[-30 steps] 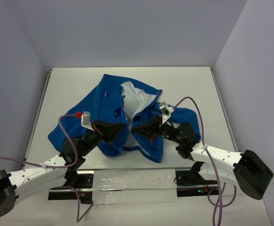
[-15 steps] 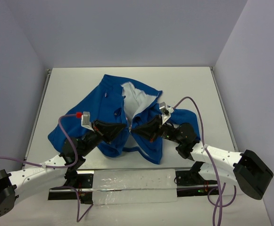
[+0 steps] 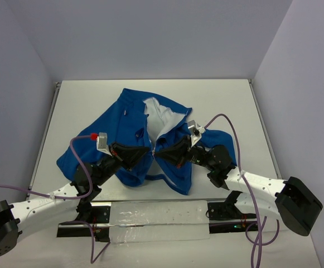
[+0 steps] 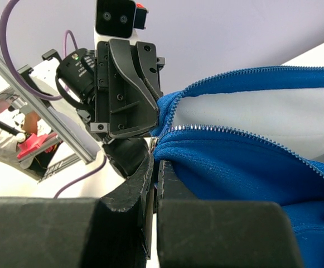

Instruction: Zip up the jacket

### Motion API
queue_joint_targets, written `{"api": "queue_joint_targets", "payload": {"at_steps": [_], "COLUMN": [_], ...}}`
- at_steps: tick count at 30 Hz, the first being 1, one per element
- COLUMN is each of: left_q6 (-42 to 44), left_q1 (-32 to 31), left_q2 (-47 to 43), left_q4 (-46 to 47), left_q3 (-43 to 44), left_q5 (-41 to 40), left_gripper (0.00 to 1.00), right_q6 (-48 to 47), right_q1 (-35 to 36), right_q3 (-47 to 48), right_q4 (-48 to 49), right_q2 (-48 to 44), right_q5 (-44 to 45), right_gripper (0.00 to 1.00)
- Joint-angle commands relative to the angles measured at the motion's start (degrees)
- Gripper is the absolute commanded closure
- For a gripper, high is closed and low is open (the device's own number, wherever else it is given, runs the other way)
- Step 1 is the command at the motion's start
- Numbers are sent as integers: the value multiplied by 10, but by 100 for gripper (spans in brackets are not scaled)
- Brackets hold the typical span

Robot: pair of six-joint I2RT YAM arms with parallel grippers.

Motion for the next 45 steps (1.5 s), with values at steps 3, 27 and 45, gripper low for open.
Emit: {"api": "queue_joint_targets", "payload": {"at_steps": [3, 27, 45], "left_q6": [12, 13, 18], "left_q1": [-7, -14, -24], "left_q2": [-3, -3, 3], "left_q4": [60, 75, 62], "left_q3": [9, 0, 0], "left_q5": [3, 25, 43], "left_gripper": [100, 100, 100], "right_q6": [5, 31, 34], "right_q1": [-2, -10, -16], "right_q3": [33, 41, 67], "right_q4": [66, 116, 131], "right_q2": [2, 27, 34], "right_q5": [-7, 2, -2], "right_gripper": [100, 100, 100]}}
